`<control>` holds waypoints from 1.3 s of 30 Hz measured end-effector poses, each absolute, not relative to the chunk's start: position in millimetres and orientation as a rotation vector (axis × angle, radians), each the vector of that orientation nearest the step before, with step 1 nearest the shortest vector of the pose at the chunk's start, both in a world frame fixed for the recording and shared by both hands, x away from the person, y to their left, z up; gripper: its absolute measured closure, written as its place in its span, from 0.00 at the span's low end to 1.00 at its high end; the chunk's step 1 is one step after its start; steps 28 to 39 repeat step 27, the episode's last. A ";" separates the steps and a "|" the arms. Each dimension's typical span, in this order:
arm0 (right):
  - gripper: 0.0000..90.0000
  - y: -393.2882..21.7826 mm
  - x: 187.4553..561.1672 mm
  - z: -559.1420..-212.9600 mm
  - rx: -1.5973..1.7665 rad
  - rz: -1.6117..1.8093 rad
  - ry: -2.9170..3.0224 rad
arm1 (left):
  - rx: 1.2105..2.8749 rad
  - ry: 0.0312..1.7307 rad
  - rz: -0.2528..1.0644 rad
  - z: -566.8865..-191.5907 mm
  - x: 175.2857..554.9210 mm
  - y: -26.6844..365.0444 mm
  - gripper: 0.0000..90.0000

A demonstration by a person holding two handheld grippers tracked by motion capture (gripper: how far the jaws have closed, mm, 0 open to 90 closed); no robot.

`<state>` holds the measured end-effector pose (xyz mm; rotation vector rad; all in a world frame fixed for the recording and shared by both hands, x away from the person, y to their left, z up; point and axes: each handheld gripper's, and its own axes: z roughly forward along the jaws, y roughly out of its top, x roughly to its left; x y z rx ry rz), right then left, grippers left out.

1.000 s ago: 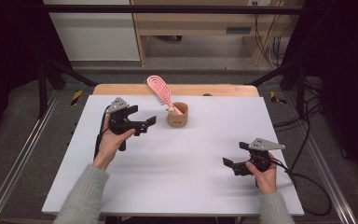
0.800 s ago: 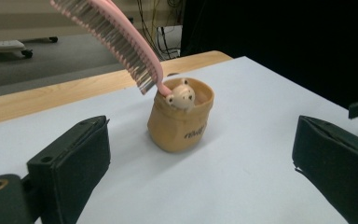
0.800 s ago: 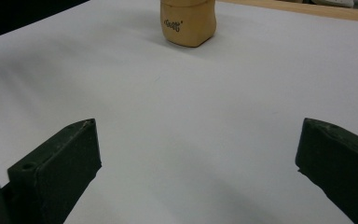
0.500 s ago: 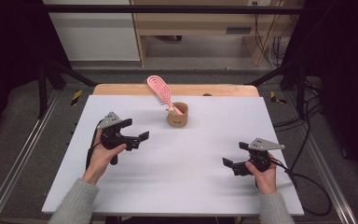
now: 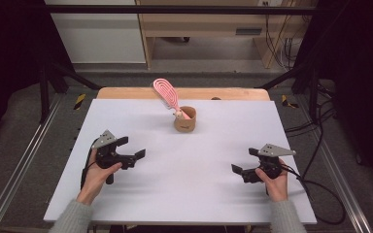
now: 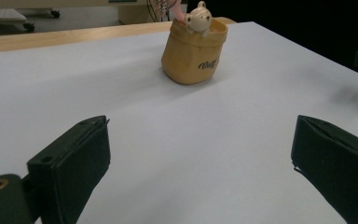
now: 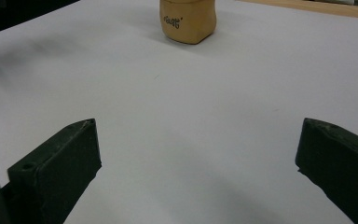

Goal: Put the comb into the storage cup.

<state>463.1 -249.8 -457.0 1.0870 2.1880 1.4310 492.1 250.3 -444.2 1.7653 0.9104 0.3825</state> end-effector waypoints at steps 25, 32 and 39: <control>0.00 -248.5 463.5 -458.7 1.076 1.427 2.202 | 1.765 0.956 0.414 -467.7 475.1 284.4 0.05; 0.00 -248.5 463.4 -458.5 1.078 1.429 2.200 | 1.766 0.959 0.413 -468.1 474.9 286.1 0.05; 0.00 -248.5 463.4 -458.5 1.078 1.429 2.200 | 1.766 0.959 0.413 -468.1 474.9 286.1 0.05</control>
